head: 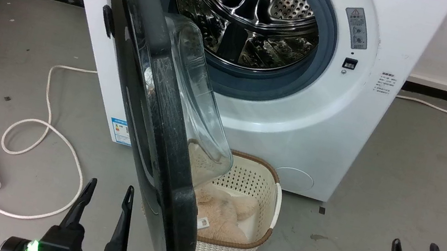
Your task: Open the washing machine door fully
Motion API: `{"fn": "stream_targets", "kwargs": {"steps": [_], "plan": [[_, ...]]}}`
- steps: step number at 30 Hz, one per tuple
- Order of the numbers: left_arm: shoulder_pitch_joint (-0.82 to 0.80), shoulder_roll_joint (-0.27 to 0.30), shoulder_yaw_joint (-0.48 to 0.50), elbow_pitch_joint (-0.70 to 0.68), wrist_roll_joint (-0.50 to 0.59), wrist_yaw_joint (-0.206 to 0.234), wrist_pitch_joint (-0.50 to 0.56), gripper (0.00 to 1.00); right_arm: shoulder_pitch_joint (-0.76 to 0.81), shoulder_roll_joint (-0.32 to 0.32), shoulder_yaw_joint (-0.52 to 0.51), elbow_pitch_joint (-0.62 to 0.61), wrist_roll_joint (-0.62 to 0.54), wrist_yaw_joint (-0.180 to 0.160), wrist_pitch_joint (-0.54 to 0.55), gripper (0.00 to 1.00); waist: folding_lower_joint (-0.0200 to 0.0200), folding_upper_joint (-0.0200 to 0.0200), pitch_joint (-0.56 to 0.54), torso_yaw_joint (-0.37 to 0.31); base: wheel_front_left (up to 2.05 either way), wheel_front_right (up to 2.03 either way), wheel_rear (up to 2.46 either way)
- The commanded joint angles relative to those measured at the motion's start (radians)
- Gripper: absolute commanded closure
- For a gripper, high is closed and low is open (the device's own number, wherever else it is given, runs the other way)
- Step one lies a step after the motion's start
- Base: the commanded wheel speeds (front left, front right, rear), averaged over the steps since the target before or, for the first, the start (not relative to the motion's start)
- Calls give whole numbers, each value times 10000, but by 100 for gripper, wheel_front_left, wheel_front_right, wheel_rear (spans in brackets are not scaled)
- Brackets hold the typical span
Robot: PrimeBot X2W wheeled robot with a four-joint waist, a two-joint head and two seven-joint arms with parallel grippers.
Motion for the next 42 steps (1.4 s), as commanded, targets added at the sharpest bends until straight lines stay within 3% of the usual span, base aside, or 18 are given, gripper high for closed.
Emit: {"fn": "stream_targets", "kwargs": {"steps": [1, 5, 6, 7, 8, 20, 22, 25, 33, 36, 37, 42], "plan": [[46, -21, 29, 41, 99, -22, -55, 0, 84, 73, -5, 65, -52, -7, -86, 0, 0, 0, 22, 0, 0, 0, 0], [18, -42, 59, 7, 132, 5, -55, 0, 27, 86, 25, 89, -34, -7, -107, 0, 0, 0, 57, 5, 0, 0, 0], [2, -51, 65, -26, 124, 2, -55, 44, 5, 87, 30, 100, 1, -7, -112, 0, 0, 0, 70, 8, 0, 0, 0], [-28, -61, 67, -100, 124, -6, -55, 96, -16, 88, 28, 109, 32, -7, -116, 0, 0, 0, 84, 14, 0, 0, 0], [-65, -71, 75, -225, 111, -23, -55, 100, -36, 89, 27, 118, 56, -7, -119, 0, 0, 0, 94, 21, 0, 0, 0], [-815, -218, 943, -3582, -259, 364, -55, 100, -134, 92, 52, 80, 260, -7, -130, 0, 0, 0, -13, 22, 0, 0, 0], [-1146, -235, 560, -4466, -190, 331, -55, 100, -132, 92, 8, 99, 335, -7, -130, 0, 0, 0, -70, 9, 0, 0, 0], [-1177, -240, -122, -4708, 12, 154, 41, 100, -139, 92, 13, 115, 367, -7, -130, 0, 0, 0, -77, 0, 0, 0, 0], [-906, -254, -2299, -4476, 528, -129, 759, 100, -223, 92, -10, 136, 418, -7, -131, 0, 0, 0, 98, -4, 0, 0, 0], [-711, -260, -3045, -3964, 362, -235, 876, 100, -280, 93, -22, 158, 413, -7, -131, 0, 0, 0, 163, -22, 0, 0, 0], [-462, -263, -3629, -3159, 29, -328, 1157, 100, -324, 93, -14, 194, 413, -7, -131, 0, 0, 0, 203, -48, 0, 0, 0], [-329, -266, -3842, -1734, -309, -155, 1294, 100, -386, 93, 30, 240, 413, -7, -131, 0, 0, 0, 261, -104, 0, 0, 0]]}}
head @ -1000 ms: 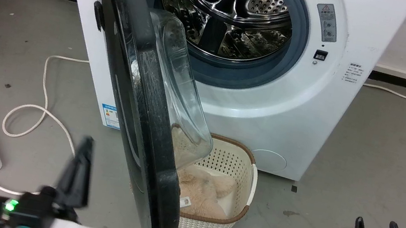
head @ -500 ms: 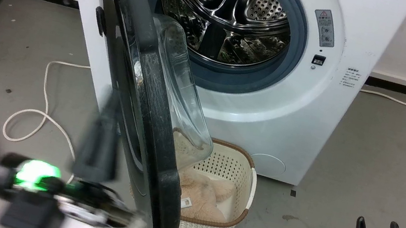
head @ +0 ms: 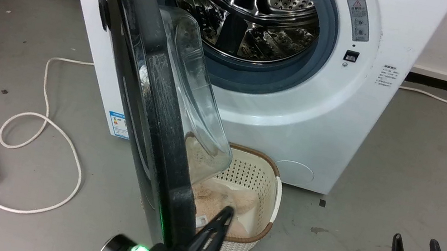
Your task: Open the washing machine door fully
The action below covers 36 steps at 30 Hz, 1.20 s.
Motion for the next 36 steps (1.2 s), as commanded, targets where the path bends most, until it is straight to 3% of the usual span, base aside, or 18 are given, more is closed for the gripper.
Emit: {"fn": "stream_targets", "kwargs": {"steps": [1, 8, 22, 30, 36], "plan": [[55, 16, 47, 157, -92, 66, -85, 100, -160, 35, 6, 30, 61, -7, -41, 0, 0, 0, 19, -5, 0, 0, 0], [-183, 132, 765, 1718, -491, 460, -644, 100, -80, 35, 99, 114, 42, -7, -41, 0, 0, 0, -5, 181, 0, 0, 0], [351, 690, 1560, 1245, -791, 939, -801, 100, 143, 35, 370, -17, 69, -7, -41, 0, 0, 0, -211, 2089, 0, 0, 0], [-91, 1625, 2596, 1058, -1183, 972, 58, 100, -29, 35, 537, -85, -138, -7, -41, 0, 0, 0, 368, 2961, 0, 0, 0], [-687, 2373, 3642, 991, -1739, 937, 640, 100, -375, 35, 679, -249, -429, -7, 72, 0, 0, 0, 1018, 3009, 0, 0, 0]]}}
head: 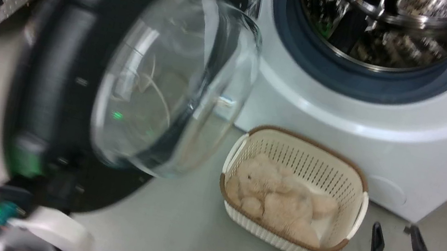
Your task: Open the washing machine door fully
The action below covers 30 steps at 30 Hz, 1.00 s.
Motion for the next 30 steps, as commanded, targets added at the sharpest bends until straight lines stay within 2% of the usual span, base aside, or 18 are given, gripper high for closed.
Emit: {"fn": "stream_targets", "kwargs": {"steps": [1, 9, 16, 24, 30], "plan": [[-297, 247, 294, 71, -111, -2, 34, 100, -259, 22, 15, -121, -90, -7, 28, 0, -1, 0, 324, 0, 0, 0, 0], [-1254, 1476, 1739, 1448, -728, -256, -151, 100, -554, 12, -70, -317, -345, -7, 176, 0, -1, 0, 1056, -296, 0, 0, 0], [-1999, 1994, 2438, 2859, -1042, -308, -691, 100, -677, -39, -106, -334, -522, -7, 181, 0, -1, 0, 1316, -583, 0, 0, 0], [-2193, 1993, 2274, 3223, -835, -362, -1414, 100, -743, -23, -153, -169, -493, -7, 96, 0, -1, 0, 1018, -722, 0, 0, 0], [-1865, 1276, 1664, 2219, -470, -245, -1822, 100, -682, -4, -428, -63, -543, -7, -1, 0, -1, 0, 365, -946, 0, 0, 0]]}}
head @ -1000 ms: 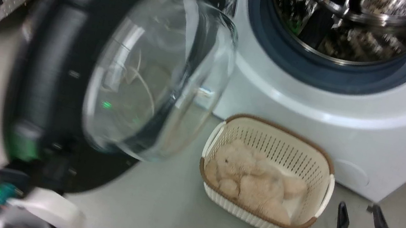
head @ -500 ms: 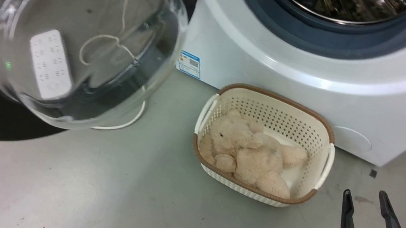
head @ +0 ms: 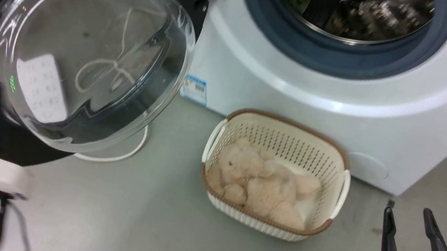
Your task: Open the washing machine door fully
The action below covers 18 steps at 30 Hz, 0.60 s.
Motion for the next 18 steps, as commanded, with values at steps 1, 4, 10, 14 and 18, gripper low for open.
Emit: {"fn": "stream_targets", "kwargs": {"steps": [1, 4, 10, 14, 18], "plan": [[259, -280, -186, -341, 74, 58, -112, 100, -21, 9, -107, 39, -63, -7, -66, 0, 0, 0, -372, -208, 0, 0, 0], [650, -834, -560, -1008, 150, 115, -183, 100, 69, 20, -251, 92, -153, -7, -92, 0, 0, 0, -755, -495, 0, 0, 0], [1506, -1721, -1364, -1699, 328, 158, -234, 100, 244, 28, -293, 140, -178, -7, -125, 0, 0, 0, -1259, -1248, 0, 0, 0], [1871, -1982, -1677, -1651, 610, 275, -250, 0, 394, 29, -257, 178, -89, -7, -139, 0, 0, 0, -1503, -1759, 0, 0, 0], [2298, -2241, -2054, -1583, 860, 319, -257, 0, 605, 30, -223, 245, 35, -7, -147, 0, 0, 0, -1728, -2208, 0, 0, 0]]}}
